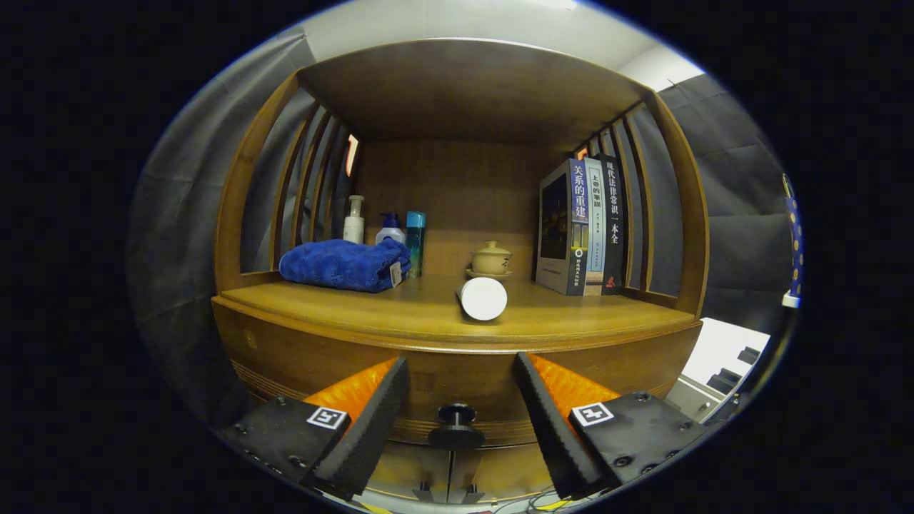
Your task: Pull open the drawer, take out the items inside it, and place them on the countertop above the cabinet.
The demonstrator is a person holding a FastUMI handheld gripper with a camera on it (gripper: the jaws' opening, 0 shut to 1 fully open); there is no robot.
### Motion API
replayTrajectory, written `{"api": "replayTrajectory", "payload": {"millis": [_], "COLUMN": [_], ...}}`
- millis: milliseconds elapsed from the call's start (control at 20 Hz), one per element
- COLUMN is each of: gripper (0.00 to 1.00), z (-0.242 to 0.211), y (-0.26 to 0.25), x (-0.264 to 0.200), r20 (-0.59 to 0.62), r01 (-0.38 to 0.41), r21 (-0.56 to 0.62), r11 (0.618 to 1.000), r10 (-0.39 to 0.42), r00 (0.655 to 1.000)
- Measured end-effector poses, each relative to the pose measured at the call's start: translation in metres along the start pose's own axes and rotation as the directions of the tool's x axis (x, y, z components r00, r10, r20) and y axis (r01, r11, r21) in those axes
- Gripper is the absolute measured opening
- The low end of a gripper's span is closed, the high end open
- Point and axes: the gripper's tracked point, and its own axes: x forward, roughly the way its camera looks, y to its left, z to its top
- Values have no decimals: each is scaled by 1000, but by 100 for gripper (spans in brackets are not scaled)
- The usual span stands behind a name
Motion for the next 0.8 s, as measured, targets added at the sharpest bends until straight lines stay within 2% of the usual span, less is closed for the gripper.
{"api": "replayTrajectory", "payload": {"millis": [150, 400, 600, 800], "gripper": [99, 99, 98, 98], "z": [11, 60, 82, 120], "y": [-3, -10, 4, 18], "x": [-11, -67, -129, -189], "r20": [12, 101, 102, 136], "r01": [-6, -5, -53, -146], "r21": [62, 38, -20, 28], "r11": [998, 999, 998, 989], "r10": [5, 1, 54, 141], "r00": [1000, 995, 993, 981]}}
